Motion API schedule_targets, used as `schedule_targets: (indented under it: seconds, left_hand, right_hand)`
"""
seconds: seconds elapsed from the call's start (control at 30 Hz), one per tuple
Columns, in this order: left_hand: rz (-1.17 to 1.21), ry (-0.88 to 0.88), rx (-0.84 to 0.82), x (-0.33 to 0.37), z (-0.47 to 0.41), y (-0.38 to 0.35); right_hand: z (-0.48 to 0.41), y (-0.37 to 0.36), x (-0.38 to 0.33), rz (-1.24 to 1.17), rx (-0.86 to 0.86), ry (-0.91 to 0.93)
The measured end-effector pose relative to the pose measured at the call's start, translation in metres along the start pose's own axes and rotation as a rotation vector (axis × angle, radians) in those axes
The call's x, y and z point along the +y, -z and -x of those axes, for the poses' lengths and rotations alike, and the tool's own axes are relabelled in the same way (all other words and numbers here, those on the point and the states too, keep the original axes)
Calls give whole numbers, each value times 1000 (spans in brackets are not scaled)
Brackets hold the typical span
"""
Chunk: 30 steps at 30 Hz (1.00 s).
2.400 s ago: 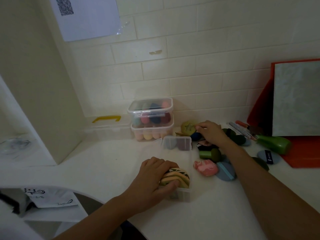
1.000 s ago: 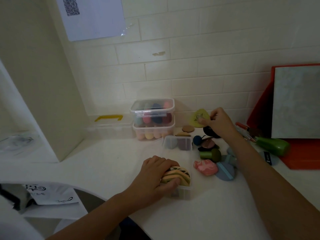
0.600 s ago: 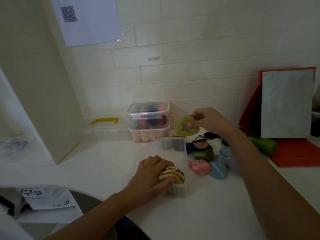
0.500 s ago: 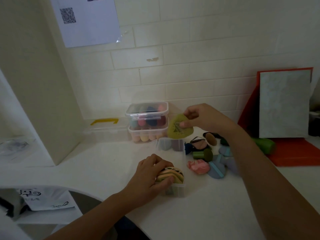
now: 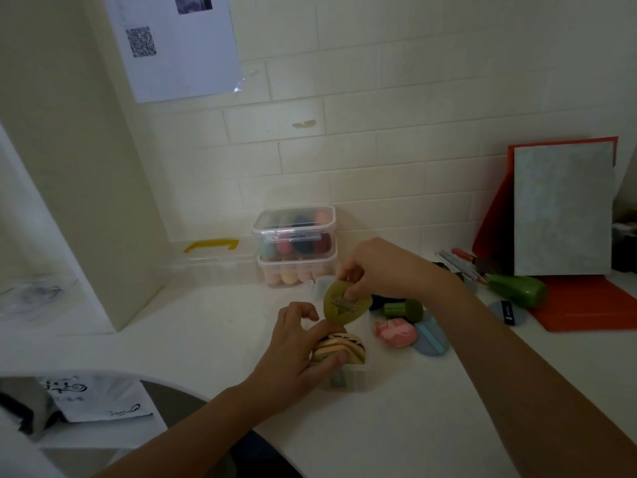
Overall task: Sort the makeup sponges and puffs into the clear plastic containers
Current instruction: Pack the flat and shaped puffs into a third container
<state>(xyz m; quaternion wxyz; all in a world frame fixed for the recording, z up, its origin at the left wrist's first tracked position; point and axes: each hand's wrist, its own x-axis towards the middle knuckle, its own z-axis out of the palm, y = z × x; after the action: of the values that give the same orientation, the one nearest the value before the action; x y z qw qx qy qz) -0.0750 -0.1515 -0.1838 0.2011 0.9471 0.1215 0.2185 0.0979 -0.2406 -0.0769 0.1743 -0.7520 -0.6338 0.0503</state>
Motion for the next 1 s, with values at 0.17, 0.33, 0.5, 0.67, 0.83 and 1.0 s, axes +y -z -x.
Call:
schedule_targets:
  seconds: [0.17, 0.33, 0.5, 0.67, 0.83, 1.0]
  left_hand:
    - [-27, -10, 4, -1, 0, 1]
    - [4, 3, -40, 2, 1, 3]
    - [90, -21, -17, 3, 1, 2]
    - [136, 72, -8, 6, 2, 3]
    - [73, 44, -55, 4, -3, 4]
    - [42, 29, -94, 0, -5, 5]
  right_hand:
    - [-2, -15, -4, 2, -182, 29]
    - [-3, -17, -4, -36, -312, 15]
    - [-3, -17, 3, -128, -417, -21]
    - [-7, -18, 4, -122, -460, -21]
    - [-5, -9, 7, -160, -444, -33]
    - [6, 20, 43, -366, -113, -187]
